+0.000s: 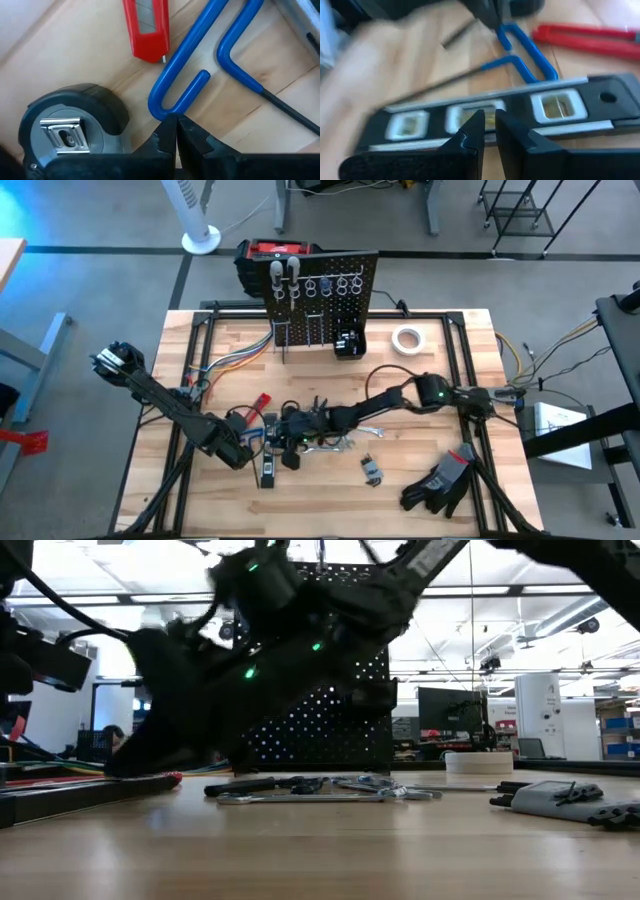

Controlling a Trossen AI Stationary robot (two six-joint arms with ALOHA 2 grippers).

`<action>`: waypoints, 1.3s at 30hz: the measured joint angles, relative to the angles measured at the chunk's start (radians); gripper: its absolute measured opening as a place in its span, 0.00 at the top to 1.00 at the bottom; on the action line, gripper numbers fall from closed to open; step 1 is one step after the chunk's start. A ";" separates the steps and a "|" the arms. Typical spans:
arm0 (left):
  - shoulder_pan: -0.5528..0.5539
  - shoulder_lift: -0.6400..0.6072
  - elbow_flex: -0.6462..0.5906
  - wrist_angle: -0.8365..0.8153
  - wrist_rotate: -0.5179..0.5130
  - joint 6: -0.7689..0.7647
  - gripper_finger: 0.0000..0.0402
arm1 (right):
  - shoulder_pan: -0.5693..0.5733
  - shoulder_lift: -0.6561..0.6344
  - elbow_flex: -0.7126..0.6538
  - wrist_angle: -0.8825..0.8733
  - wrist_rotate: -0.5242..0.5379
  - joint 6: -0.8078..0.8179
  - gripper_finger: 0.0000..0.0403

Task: Hang tools onto peg board
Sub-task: Hang the spirit level on the peg board

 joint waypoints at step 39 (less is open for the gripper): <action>-0.002 0.002 -0.146 0.752 -0.349 0.235 1.00 | 0.063 -0.492 -0.647 0.332 -0.035 0.457 0.91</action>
